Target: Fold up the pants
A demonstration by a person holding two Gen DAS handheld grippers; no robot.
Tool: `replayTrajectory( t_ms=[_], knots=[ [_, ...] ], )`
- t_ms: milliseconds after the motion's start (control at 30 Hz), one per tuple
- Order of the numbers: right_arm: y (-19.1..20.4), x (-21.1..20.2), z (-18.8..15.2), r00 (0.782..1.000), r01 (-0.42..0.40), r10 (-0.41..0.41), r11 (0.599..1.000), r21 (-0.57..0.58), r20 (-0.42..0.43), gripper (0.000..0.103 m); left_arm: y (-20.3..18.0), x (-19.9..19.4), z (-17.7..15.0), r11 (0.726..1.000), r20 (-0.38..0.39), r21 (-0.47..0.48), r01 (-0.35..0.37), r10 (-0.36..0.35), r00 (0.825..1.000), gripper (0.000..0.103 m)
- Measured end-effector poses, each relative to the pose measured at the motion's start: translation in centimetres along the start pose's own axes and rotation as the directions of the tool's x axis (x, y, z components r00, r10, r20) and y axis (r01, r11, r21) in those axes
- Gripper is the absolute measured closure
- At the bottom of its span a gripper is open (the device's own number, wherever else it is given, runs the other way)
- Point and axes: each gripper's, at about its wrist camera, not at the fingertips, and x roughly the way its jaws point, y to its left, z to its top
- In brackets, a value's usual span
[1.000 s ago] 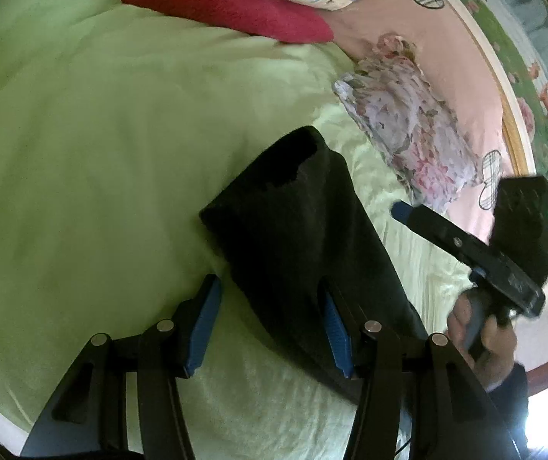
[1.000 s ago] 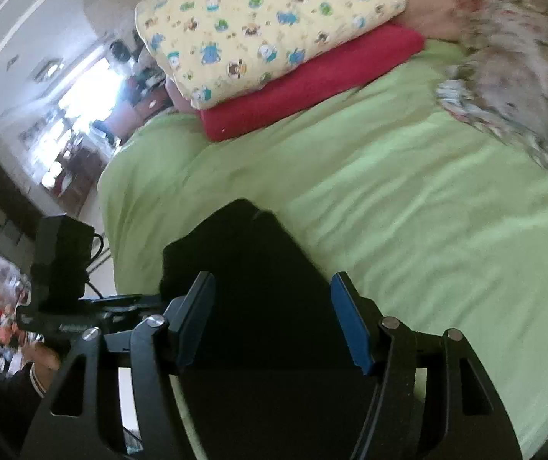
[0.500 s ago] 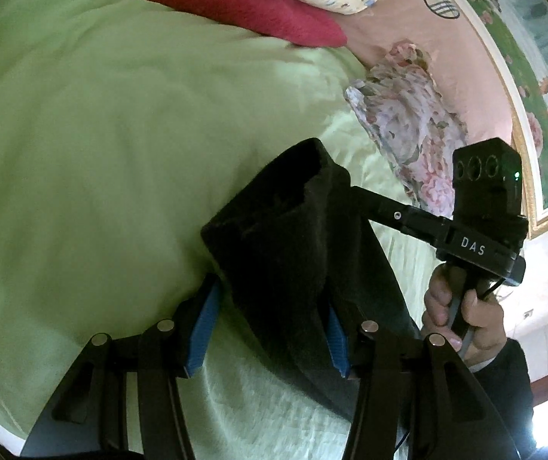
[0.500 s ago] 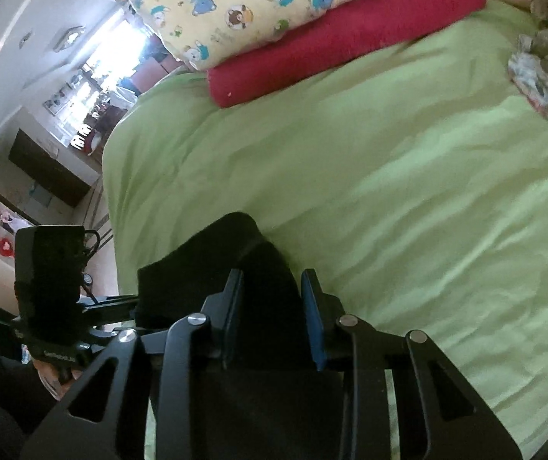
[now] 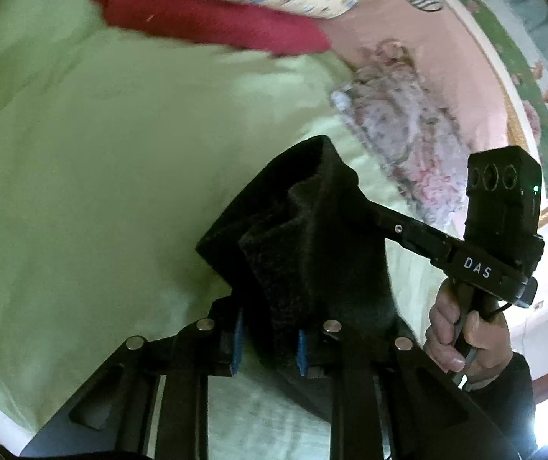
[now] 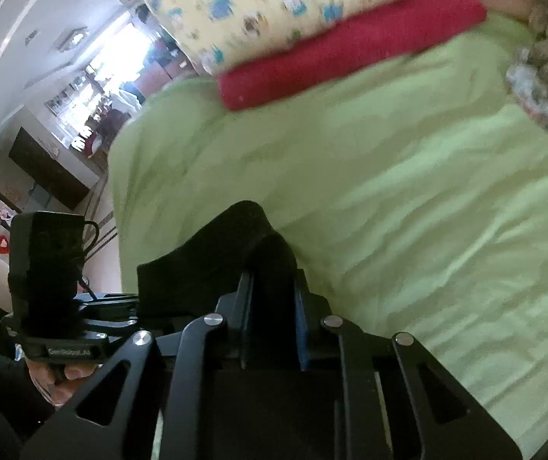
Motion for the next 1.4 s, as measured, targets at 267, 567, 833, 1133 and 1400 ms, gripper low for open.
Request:
replayTrajectory(
  t_ms=[267,567,833,1133,1400],
  knots=[
    [0.8,-7.6,-1.4,0.988,-0.038,0.031,0.998,0.041,0.150,0.084,-6.3,-3.7,-0.4,0.989,0.041,0.109,0.099,-0.104,0.994,0.083],
    [0.7,-15.3,-5.4,0.957,-0.071,0.034,0.990,0.119,0.289,0.085,-13.7,-5.6,-3.1,0.951,0.009,0.253,0.179,-0.187,0.982,0.083],
    [0.6,-20.1,-10.2,0.924,-0.057,-0.012,0.984,0.168,0.382,0.085,-18.5,-6.3,-6.4,0.910,-0.043,0.343,0.234,-0.234,0.971,0.083],
    [-0.4,-23.3,-15.8,0.889,-0.062,-0.055,0.969,0.239,0.454,0.085,-22.2,-5.0,-10.3,0.874,-0.118,0.407,0.266,-0.238,0.964,0.083],
    [-1.6,-25.3,-21.4,0.849,-0.087,-0.090,0.948,0.305,0.521,0.085,-25.0,-3.4,-13.5,0.837,-0.166,0.476,0.270,-0.216,0.962,0.083]
  ],
)
